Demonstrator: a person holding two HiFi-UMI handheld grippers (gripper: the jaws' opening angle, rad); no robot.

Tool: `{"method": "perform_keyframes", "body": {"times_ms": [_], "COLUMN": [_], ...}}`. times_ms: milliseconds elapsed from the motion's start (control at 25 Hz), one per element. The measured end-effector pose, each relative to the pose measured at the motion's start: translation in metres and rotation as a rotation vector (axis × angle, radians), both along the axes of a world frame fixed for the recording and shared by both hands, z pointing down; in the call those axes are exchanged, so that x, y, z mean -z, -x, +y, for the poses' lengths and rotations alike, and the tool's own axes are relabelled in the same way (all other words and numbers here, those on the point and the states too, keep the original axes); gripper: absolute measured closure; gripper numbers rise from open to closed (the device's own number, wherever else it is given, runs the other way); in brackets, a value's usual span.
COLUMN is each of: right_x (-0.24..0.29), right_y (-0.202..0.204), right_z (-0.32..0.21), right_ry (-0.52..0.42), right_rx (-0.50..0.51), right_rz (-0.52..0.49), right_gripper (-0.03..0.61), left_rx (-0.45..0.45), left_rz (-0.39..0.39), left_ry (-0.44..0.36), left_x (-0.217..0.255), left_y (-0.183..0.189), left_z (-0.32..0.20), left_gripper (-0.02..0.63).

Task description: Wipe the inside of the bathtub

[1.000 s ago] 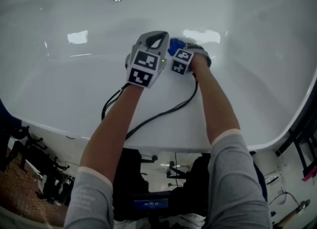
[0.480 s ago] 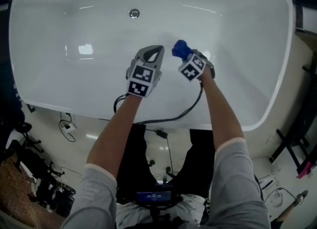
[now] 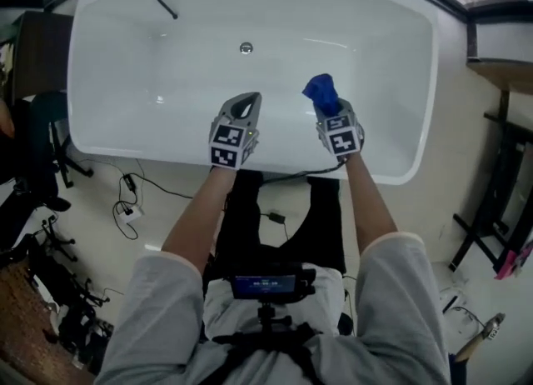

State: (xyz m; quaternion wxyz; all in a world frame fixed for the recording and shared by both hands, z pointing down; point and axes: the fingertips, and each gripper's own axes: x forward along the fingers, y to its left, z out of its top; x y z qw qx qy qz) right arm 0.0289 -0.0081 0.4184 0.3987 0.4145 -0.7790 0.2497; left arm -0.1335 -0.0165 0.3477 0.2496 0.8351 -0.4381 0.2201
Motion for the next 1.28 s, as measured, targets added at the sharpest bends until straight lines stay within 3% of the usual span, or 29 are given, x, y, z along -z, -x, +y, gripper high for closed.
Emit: {"method": "perform_keyframes", "body": {"times_ms": [360,600,800,1120,1280], "right_x": [0.180,0.263,0.293,0.306,0.313], "right_y": [0.004,-0.007,-0.037,-0.087,-0.093], "right_z": [0.027,0.071,0.098,0.129,0.144], "right_ry": [-0.269,-0.357,-0.425,-0.442,-0.454], "right_rx": [-0.181,-0.280,-0.305,-0.307,-0.277], "right_rz": [-0.037,-0.091,-0.081,-0.106,-0.125], "right_gripper": [0.460,0.460,0.459,0.459,0.459], "left_rx": [0.006,0.021,0.065,0.155,0.185], "left_rz": [0.036,0.066,0.035,-0.010,-0.027], "left_ry": [-0.145,-0.218,-0.267,-0.296,-0.306], "left_x": [0.125,0.199,0.233,0.264,0.277], "left_y": [0.055,0.070,0.074,0.074,0.071], "left_z": [0.028,0.051,0.077,0.105,0.123], "left_gripper": [0.614,0.612,0.613,0.614,0.613]}}
